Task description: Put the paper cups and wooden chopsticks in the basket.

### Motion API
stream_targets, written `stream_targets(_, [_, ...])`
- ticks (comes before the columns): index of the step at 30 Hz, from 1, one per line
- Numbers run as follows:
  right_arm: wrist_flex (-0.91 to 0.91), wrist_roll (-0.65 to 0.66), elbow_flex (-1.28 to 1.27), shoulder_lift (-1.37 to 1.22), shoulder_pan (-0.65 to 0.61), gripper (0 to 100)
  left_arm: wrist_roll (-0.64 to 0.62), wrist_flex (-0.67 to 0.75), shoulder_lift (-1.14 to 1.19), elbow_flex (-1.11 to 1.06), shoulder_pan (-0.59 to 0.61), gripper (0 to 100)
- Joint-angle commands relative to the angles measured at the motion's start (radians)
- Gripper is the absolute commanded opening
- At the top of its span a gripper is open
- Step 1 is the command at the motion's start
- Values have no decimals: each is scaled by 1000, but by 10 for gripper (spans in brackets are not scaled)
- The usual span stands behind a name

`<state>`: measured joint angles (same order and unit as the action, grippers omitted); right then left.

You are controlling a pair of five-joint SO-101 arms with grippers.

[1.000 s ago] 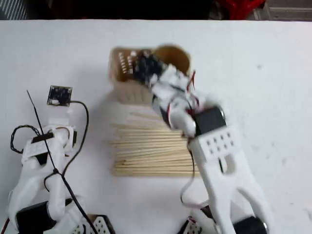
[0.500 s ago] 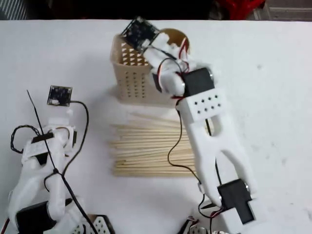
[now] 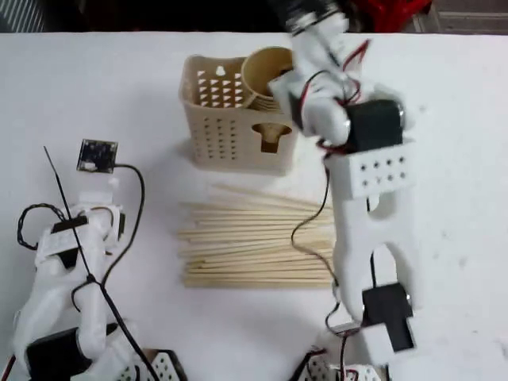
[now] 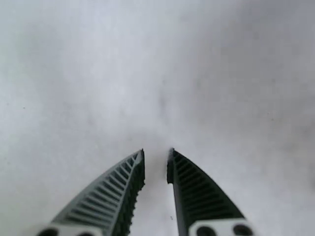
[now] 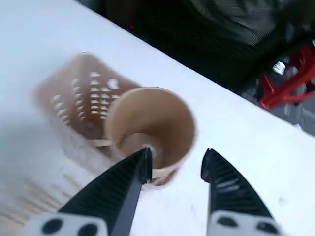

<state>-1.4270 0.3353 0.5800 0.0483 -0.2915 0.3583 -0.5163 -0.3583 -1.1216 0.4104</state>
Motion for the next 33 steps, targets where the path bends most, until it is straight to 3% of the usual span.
stream_targets(1, [33, -40, 72, -87, 56, 214, 12, 23, -25, 3, -16, 101])
stream_targets(5, [7, -40, 130, -191, 51, 278, 12, 23, -25, 3, -16, 101])
stream_targets(19, [-5, -40, 201, -458, 87, 259, 12, 23, -25, 3, -16, 101])
stream_targets(21, [-10, -40, 201, -478, 87, 217, 12, 23, -25, 3, -16, 101])
stream_targets(26, [-10, -68, 201, -495, 104, 5, 12, 23, -25, 3, -16, 101])
stream_targets(33, [-203, -123, 356, -495, 150, 14, 12, 23, -25, 3, -16, 101])
